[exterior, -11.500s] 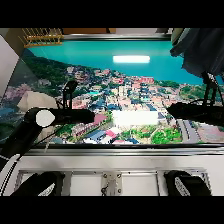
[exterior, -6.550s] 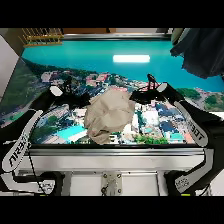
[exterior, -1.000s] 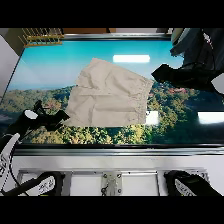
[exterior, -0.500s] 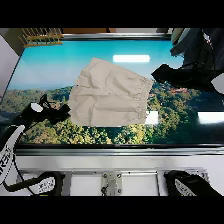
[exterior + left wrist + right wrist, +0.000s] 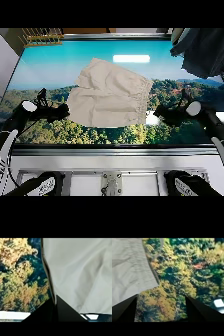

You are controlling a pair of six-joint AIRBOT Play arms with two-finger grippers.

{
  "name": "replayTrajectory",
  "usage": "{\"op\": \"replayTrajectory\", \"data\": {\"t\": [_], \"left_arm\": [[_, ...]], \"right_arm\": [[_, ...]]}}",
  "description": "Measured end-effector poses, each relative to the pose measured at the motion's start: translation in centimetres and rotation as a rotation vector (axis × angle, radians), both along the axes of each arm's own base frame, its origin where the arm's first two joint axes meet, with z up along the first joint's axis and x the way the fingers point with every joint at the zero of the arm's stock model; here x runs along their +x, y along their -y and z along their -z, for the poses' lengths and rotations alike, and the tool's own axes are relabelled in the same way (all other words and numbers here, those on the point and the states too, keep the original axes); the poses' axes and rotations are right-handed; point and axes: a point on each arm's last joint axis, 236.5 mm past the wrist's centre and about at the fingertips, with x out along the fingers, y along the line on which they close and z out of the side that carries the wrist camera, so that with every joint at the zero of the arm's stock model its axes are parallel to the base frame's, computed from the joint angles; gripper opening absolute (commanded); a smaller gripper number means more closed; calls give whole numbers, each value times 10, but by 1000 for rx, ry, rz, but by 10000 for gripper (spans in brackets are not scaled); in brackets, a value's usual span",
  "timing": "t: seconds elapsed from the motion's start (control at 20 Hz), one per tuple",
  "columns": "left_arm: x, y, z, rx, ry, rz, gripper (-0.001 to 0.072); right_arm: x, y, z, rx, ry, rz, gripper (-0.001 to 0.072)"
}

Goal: Fold the clothes and pants, and hang the long-sleeved shirts on hangers.

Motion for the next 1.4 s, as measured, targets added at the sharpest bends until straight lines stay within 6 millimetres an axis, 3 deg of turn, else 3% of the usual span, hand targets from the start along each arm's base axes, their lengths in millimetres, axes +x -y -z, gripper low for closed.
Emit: {"op": "replayTrajectory", "data": {"t": [0.1,0.2,0.45,0.6,0.65,0.75,0.85,1.0,1.1,1.2,1.3,1.4], "left_arm": [[-1,1,-1,-1,-1,7,6],[-2,1,-2,-1,1,12,5],[-3,2,-3,-1,0,17,5],[-3,2,-3,0,1,20,5],[-3,2,-3,0,1,20,5],[-3,2,-3,0,1,20,6],[-3,1,-3,1,3,19,5],[0,1,-4,4,12,14,5],[3,0,-9,6,29,13,4],[15,-1,-34,14,97,13,5],[34,-3,-89,30,236,16,5],[49,-3,-176,51,443,22,5]], "right_arm": [[-10,-13,33,88,-36,101,629],[-10,-29,51,147,-27,159,629],[7,-66,66,198,73,205,628],[21,-75,67,190,152,220,627],[25,-76,68,185,172,226,575],[29,-78,71,174,193,225,324],[28,-81,75,166,193,211,19],[36,-82,69,140,244,162,14],[46,-83,54,122,303,103,13],[63,-85,20,100,393,10,13],[82,-85,-39,69,513,-109,13],[91,-84,-114,27,637,-216,13]]}}
